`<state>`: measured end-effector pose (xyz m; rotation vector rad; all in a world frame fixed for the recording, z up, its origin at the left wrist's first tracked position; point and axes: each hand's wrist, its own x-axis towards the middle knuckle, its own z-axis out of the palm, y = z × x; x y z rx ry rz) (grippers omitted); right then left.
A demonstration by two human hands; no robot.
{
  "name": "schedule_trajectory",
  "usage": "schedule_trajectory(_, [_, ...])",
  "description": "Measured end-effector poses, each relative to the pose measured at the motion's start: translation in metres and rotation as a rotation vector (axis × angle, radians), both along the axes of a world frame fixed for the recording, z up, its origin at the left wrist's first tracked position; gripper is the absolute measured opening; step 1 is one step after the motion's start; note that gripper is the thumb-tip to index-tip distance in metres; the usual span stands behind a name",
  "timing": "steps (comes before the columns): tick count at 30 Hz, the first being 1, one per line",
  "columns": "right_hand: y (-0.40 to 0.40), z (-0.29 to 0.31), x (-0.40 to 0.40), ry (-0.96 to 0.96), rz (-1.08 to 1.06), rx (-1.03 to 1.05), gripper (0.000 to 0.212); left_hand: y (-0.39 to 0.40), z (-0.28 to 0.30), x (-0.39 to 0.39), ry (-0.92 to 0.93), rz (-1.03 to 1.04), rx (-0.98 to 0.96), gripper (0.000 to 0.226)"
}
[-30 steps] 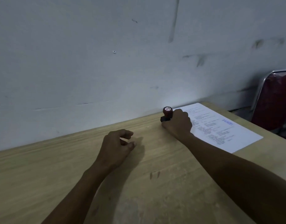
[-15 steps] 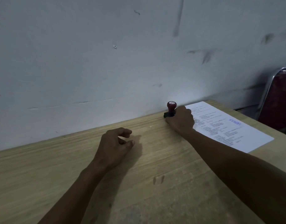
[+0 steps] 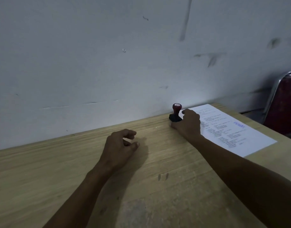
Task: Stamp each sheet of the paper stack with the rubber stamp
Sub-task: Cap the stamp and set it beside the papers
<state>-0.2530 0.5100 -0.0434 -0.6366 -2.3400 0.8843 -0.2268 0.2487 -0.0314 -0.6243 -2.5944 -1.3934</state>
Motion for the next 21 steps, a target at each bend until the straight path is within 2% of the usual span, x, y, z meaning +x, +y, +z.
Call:
schedule_trajectory(3, [-0.014, 0.004, 0.018, -0.026, -0.002, 0.049, 0.056, -0.005, 0.005, 0.012, 0.010, 0.013, 0.018, 0.034])
schedule_trajectory(6, [-0.036, 0.005, 0.044, 0.020, 0.034, 0.104, 0.034, -0.014, 0.010, 0.027, 0.013, 0.028, 0.029, 0.034])
schedule_trajectory(9, [-0.064, 0.009, 0.073, 0.028, 0.167, 0.073, 0.021, -0.028, 0.016, 0.046, 0.016, 0.052, 0.060, 0.034])
schedule_trajectory(15, [-0.134, 0.018, 0.121, 0.032, 0.433, 0.078, 0.013, -0.074, 0.029, 0.085, 0.028, 0.136, 0.123, 0.031])
schedule_trajectory(21, [-0.213, 0.027, 0.150, 0.053, 0.565, 0.056, 0.012, -0.146, 0.032, 0.125, 0.020, 0.247, 0.150, 0.031])
